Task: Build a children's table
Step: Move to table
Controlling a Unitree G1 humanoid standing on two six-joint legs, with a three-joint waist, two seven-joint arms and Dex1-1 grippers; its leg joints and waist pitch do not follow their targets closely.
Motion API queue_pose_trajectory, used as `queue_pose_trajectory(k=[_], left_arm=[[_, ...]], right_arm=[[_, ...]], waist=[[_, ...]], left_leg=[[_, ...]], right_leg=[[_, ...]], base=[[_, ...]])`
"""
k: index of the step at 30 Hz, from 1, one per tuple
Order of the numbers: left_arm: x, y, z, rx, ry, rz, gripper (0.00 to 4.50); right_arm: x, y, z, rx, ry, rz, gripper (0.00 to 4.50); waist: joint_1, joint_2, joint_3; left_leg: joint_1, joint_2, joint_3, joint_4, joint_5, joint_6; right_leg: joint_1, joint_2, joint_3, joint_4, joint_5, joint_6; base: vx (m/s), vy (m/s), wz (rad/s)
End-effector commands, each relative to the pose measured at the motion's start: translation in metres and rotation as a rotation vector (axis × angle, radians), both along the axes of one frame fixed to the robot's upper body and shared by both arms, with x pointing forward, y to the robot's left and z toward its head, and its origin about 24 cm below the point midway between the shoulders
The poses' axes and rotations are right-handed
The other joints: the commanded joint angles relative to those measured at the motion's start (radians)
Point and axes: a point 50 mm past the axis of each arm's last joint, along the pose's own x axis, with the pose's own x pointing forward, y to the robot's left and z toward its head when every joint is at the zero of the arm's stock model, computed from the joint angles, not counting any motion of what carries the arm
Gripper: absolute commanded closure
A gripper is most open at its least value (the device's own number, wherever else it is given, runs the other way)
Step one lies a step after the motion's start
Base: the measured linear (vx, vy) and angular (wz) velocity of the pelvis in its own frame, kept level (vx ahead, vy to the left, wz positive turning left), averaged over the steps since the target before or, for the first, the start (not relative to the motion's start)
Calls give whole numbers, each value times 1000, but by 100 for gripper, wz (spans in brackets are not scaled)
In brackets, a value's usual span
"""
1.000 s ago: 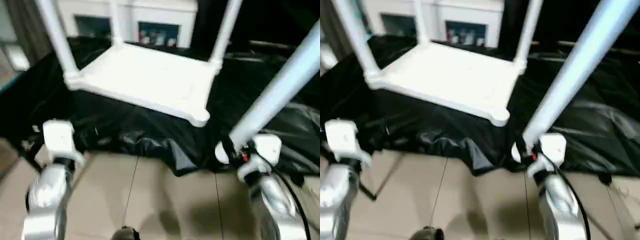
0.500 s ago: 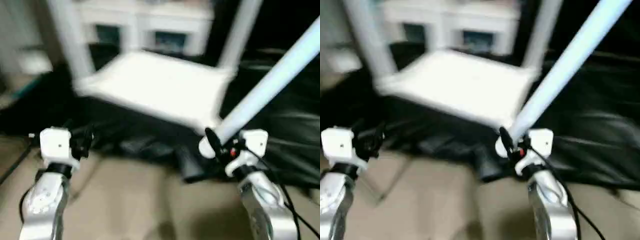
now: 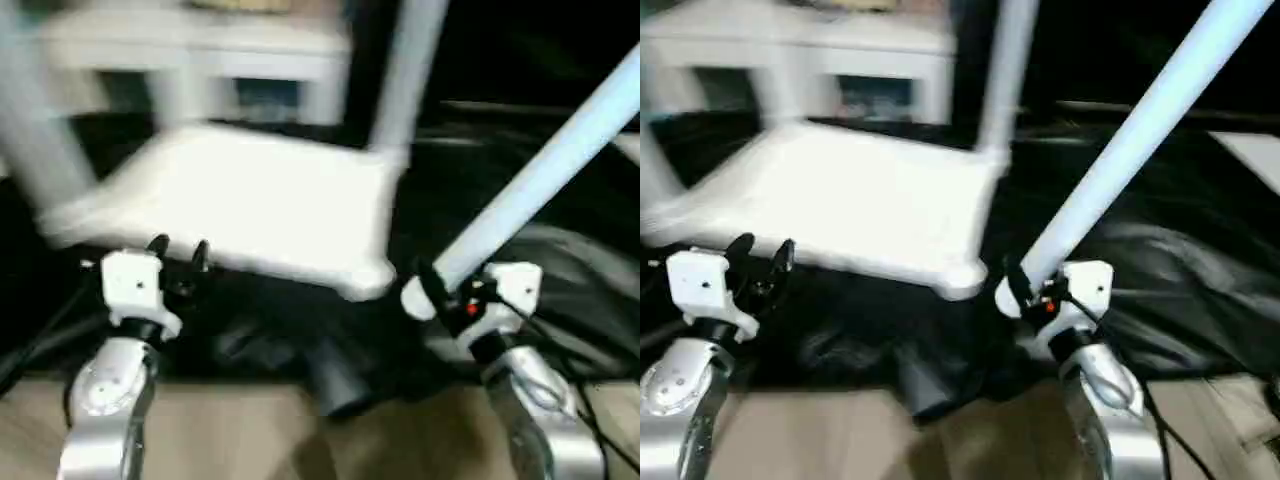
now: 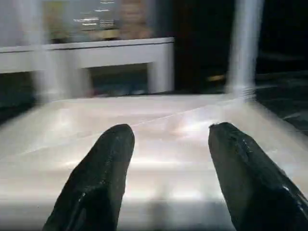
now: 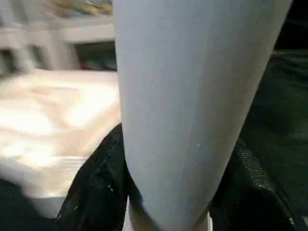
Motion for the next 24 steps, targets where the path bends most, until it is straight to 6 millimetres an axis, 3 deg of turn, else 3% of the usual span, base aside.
queue_pose_trajectory(k=[1,2,3,4,5,6,7,8,9,10,11,12,13,14,15,16,17,18,19,20,21,22,23,24], left_arm=[[-3,11,2,12,0,39,162],[-4,11,1,9,1,40,162],[-4,11,1,8,2,43,162],[-5,11,1,7,2,45,162],[-5,11,1,7,2,48,162],[-5,11,1,7,2,48,162],[-5,11,1,6,2,50,162],[-6,10,1,7,3,53,162],[-6,10,1,7,3,55,162],[-6,10,1,8,4,56,162],[-6,10,1,8,4,58,162],[-6,10,1,8,4,59,162],[-6,10,2,9,6,62,162],[-6,11,0,8,21,58,162],[-6,11,-1,7,32,55,162],[-7,12,-2,-10,42,10,162],[-7,12,0,-1,29,-78,162],[-6,12,1,4,24,-98,162],[-4,10,0,2,52,-186,162],[-3,9,-1,-5,77,-253,135],[-3,9,-1,-5,77,-253,128],[1,8,2,-1,78,-327,128],[4,8,5,3,74,-370,128],[10,2,10,50,80,-499,108]], right_arm=[[4,13,11,26,-48,52,262],[5,14,11,29,-45,69,262],[5,15,11,28,-45,75,262],[5,15,11,27,-44,79,262],[6,16,12,26,-44,82,262],[6,16,12,26,-44,82,262],[6,16,12,25,-43,86,262],[7,16,12,23,-40,97,262],[7,17,12,22,-37,105,262],[8,17,12,19,-34,119,262],[8,18,12,16,-31,130,262],[8,18,12,14,-30,135,262],[9,18,12,10,-28,144,262],[9,19,11,3,-21,164,262],[10,20,11,-3,-16,178,262],[10,21,11,6,-11,213,262],[10,22,12,34,-2,268,262],[10,22,13,42,1,280,262],[12,20,13,46,6,306,262],[13,18,14,48,10,325,262],[13,18,14,48,10,325,262],[15,17,16,50,8,358,262],[16,16,17,52,6,380,262],[17,13,19,43,4,435,262]], waist=[[49,-30,-54],[38,-11,-33],[38,-1,-27],[43,48,-20],[12,86,-14],[-20,95,-40],[-13,81,-50],[-21,75,-50],[-21,61,-36],[-24,53,-39],[-26,37,-30],[-28,20,-22],[-11,-41,-24],[29,-42,-15],[37,-42,-18],[48,-27,-21],[43,-17,-18],[41,-7,-23],[31,17,-27],[32,29,-44],[27,29,-44],[35,48,-43],[36,37,-36],[38,34,-34]], left_leg=[[-137,2,-26,7,79,69],[-133,15,-35,-34,219,30],[-128,23,-30,-76,267,43],[-99,44,-29,-171,300,83],[-52,101,-76,-236,76,91],[38,175,-179,-262,-122,230],[68,192,-190,-245,-155,282],[69,183,-188,-224,-55,375],[45,165,-161,-228,45,440],[42,159,-151,-233,70,459],[24,142,-116,-246,60,454],[5,125,-91,-249,11,420],[-59,38,-24,-202,-140,287],[-83,-11,-9,-59,-52,183],[-124,8,-42,-43,106,86],[-122,14,-50,-65,157,55],[-123,24,-51,-132,275,27],[-106,35,-45,-172,333,22],[-97,61,-50,-195,400,43],[-62,90,-57,-175,448,46],[-64,93,-54,-177,432,42],[-65,90,-55,-179,403,34],[-65,96,-47,-190,288,24],[-67,96,-44,-194,238,22]], right_leg=[[174,-181,153,-128,41,-308],[129,-139,73,-145,135,-335],[116,-116,39,-160,57,-318],[107,-67,-15,-178,-140,-246],[89,9,-70,-123,-211,-132],[12,33,-73,23,-198,-42],[-20,15,-54,47,-171,-21],[-60,4,-46,77,-104,41],[-78,0,-39,93,-53,89],[-84,-4,-36,91,-24,99],[-86,-12,-26,62,38,86],[-72,-25,-11,19,78,58],[8,-71,65,-103,-3,66],[60,-185,150,-194,-485,60],[91,-187,133,-172,-497,22],[82,-171,127,-159,-408,-5],[72,-117,83,-122,-134,-44],[50,-82,56,-107,8,-50],[28,-48,26,-72,221,-54],[1,-41,24,-50,371,-87],[5,-48,23,-46,416,-137],[6,-53,21,-48,405,-157],[7,-60,21,-63,347,-186],[11,-65,22,-67,323,-200]], base=[[216,-8,2],[195,-19,3],[179,-24,3],[179,-24,3],[180,73,-7],[208,80,-3],[208,80,-3],[207,-1,7],[148,-3,-4],[204,-34,-5],[115,-37,-6],[89,-101,-3],[76,-136,-4],[76,-136,-4],[93,-97,-9],[0,0,0],[96,-53,-11],[85,-10,-12],[85,-10,-12],[101,30,1],[75,43,8],[75,43,8],[0,0,0],[0,0,0]])
